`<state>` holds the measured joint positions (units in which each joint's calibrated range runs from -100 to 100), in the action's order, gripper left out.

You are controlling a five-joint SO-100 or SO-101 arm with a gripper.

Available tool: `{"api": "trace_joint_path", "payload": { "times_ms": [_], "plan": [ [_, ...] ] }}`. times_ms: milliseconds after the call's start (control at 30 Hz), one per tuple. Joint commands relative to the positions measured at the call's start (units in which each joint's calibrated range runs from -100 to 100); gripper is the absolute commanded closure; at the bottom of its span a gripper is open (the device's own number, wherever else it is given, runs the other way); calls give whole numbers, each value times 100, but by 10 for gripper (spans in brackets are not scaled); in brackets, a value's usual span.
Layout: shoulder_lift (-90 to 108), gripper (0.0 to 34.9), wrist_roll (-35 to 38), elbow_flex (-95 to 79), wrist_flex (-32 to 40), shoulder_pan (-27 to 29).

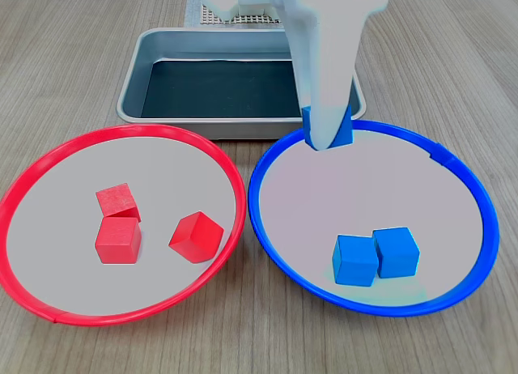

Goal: Relocate any blue block in the red dish to the blue dish, correcting any misplacements.

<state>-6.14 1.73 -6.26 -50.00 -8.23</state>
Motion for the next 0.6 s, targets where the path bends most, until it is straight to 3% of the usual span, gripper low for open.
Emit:
{"api": "trace_joint_path", "payload": {
  "times_ms": [0,567],
  "plan": [
    [-22,346,-63,12,-47,-132],
    [-1557,346,-112,1213,35,37]
  ]
}}
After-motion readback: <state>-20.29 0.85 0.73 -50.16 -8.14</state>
